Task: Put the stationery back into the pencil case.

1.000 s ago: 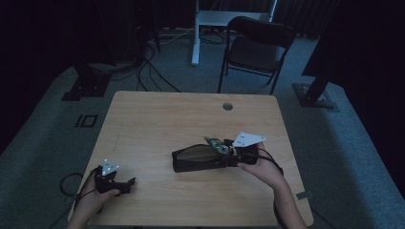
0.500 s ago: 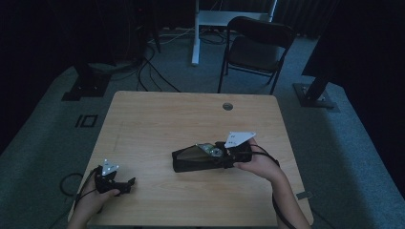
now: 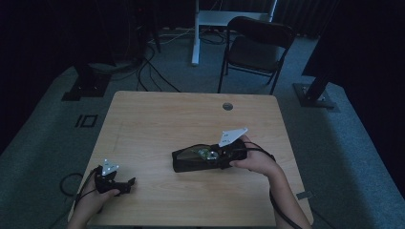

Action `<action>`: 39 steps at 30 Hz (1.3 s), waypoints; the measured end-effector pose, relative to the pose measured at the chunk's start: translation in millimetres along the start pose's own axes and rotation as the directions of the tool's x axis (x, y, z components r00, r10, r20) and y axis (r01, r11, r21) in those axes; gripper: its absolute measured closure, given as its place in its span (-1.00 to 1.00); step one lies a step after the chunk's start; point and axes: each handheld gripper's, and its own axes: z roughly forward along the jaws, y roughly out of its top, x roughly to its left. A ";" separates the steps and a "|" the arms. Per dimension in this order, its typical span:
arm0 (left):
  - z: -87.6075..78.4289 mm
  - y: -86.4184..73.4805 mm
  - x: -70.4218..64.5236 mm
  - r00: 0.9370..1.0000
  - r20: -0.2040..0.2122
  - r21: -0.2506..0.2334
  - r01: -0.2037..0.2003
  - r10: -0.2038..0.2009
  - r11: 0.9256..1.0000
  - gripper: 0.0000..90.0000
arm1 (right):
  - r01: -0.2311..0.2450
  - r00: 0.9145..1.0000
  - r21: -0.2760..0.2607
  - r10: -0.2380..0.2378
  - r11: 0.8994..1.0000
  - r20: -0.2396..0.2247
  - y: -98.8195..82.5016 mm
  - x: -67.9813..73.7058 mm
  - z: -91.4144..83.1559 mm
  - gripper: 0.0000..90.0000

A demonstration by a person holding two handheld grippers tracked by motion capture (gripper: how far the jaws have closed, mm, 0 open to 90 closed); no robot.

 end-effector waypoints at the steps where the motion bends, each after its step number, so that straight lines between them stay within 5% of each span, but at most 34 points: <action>1: 0.0 0.0 0.0 1.000 0.000 0.000 0.000 0.000 1.000 -0.95 | -0.010 1.000 0.003 0.010 1.000 -0.010 1.0 -0.4 -0.4 -0.09; 8: 0.0 0.0 0.0 1.000 0.000 0.000 0.000 0.000 1.000 -0.95 | -0.038 0.998 0.071 0.041 0.997 -0.051 6.9 -6.0 1.6 -0.09; 22: 0.3 0.3 0.0 1.000 -0.007 0.001 0.010 -0.010 1.000 -0.95 | -0.130 0.984 0.098 0.141 0.987 -0.110 8.1 -20.5 14.1 -0.09; 31: 0.4 0.4 0.0 1.000 -0.008 0.001 0.011 -0.011 1.000 -0.95 | -0.203 0.951 0.114 0.224 0.972 -0.212 11.2 -31.7 21.9 -0.09; 39: 0.4 0.4 0.0 1.000 -0.007 0.001 0.011 -0.011 1.000 -0.95 | -0.269 0.924 0.147 0.298 0.952 -0.238 8.9 -41.8 32.1 -0.09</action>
